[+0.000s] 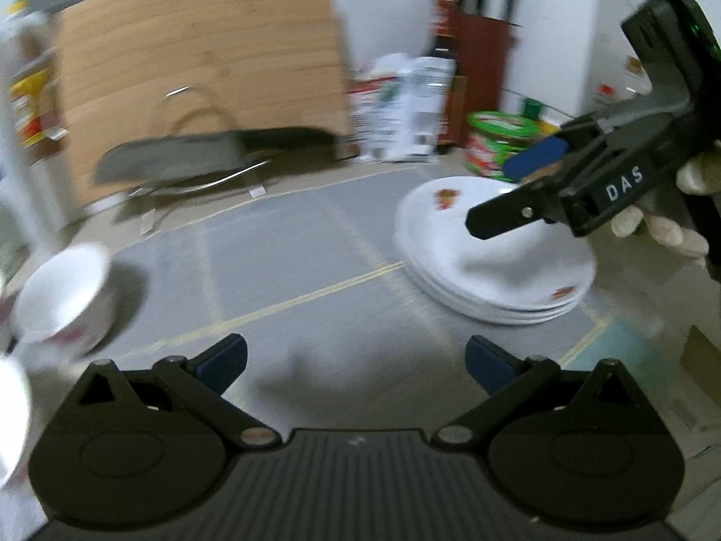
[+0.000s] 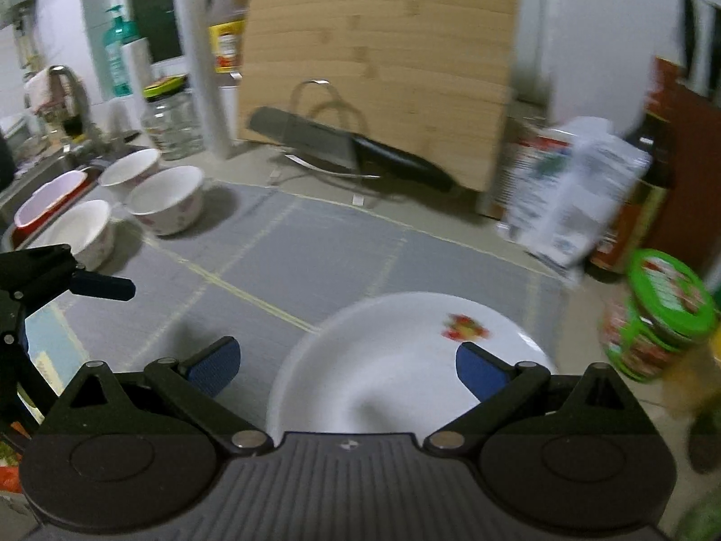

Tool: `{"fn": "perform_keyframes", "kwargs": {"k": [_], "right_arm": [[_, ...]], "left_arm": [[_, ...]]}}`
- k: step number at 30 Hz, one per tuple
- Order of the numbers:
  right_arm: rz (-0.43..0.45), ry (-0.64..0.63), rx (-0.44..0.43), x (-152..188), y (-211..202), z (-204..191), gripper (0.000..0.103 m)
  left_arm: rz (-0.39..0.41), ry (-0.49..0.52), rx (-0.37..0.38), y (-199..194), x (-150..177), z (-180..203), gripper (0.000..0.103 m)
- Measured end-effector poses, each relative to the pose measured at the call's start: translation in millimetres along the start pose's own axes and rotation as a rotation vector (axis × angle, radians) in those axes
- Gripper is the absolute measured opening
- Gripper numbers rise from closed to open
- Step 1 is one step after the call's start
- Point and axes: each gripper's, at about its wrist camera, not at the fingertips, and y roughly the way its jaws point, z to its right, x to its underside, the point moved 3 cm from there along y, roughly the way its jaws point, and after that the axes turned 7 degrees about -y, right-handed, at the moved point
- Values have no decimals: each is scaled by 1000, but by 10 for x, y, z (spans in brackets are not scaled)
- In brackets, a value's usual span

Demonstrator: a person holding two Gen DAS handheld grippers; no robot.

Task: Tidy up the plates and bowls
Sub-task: 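Open the right gripper and pull it back from the plate stack, then move the right gripper to the rim of a white floral bowl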

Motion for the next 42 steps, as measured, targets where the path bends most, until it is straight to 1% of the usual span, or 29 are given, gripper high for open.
{"fn": "perform_keyframes", "kwargs": {"k": [5, 9, 16, 20, 24, 28, 33, 42], "right_arm": [[-5, -63, -55, -186, 255, -369, 103], [-13, -88, -85, -350, 434, -669, 103], [-16, -121, -117, -599, 715, -1237, 103], [-16, -121, -141, -710, 873, -1536, 103], [-23, -124, -165, -802, 1025, -1799, 103], [-18, -144, -200, -901, 1136, -2049, 103], [-12, -170, -222, -1017, 1282, -2287, 103], [-6, -165, -289, -1204, 1535, -2550, 103]], "left_arm": [[-6, -91, -106, -183, 235, -443, 102], [-16, -138, -156, -331, 439, -758, 102], [-5, -189, -245, -605, 733, -1281, 102], [4, -184, -303, -679, 827, -1549, 102], [16, -183, -325, -724, 867, -1747, 102], [37, -182, -324, -753, 881, -1909, 102], [67, -163, -309, -736, 841, -2042, 102], [96, -117, -270, -645, 740, -2212, 102]]}}
